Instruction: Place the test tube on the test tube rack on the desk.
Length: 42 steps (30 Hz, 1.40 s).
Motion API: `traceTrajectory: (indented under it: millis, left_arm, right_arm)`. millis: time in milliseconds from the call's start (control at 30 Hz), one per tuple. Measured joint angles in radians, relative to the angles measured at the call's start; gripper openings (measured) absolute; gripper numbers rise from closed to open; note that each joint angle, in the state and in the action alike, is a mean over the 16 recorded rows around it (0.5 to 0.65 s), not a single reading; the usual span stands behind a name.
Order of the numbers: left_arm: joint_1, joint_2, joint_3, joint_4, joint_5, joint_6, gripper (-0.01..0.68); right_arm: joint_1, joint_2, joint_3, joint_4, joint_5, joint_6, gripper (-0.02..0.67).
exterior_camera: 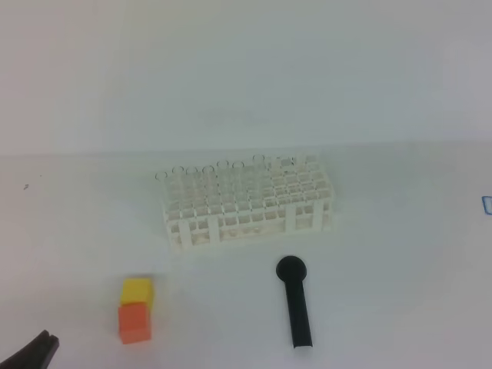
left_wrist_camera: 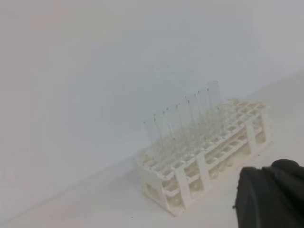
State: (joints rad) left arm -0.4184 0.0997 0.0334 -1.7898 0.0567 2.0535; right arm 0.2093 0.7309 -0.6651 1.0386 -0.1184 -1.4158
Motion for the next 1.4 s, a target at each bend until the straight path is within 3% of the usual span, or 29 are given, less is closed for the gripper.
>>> traceTrajectory:
  millis: [200, 433, 567, 1000, 1200, 1400]
  left_arm:
    - [0.0, 0.0, 0.0, 0.0, 0.0, 0.0, -0.001]
    - [0.0, 0.0, 0.0, 0.0, 0.0, 0.0, -0.001]
    - [0.0, 0.0, 0.0, 0.0, 0.0, 0.0, -0.001]
    - [0.0, 0.0, 0.0, 0.0, 0.0, 0.0, -0.001]
    - [0.013, 0.007, 0.0, 0.0, 0.001, 0.0, -0.001]
    - [0.08, 0.02, 0.0, 0.004, 0.004, -0.005, -0.001]
  right_arm:
    - [-0.096, -0.308, 0.261, 0.022, 0.025, 0.053, -0.001]
    - [-0.128, -0.533, 0.45, 0.028, 0.02, 0.109, -0.001]
    - [-0.13, -0.577, 0.501, -0.118, 0.021, 0.274, -0.001]
    - [-0.131, -0.582, 0.643, -0.843, 0.074, 1.113, -0.001]
    - [-0.151, -0.611, 0.686, -0.906, 0.184, 1.197, -0.001]
    - [-0.188, -0.67, 0.692, -0.914, 0.334, 1.189, -0.001]
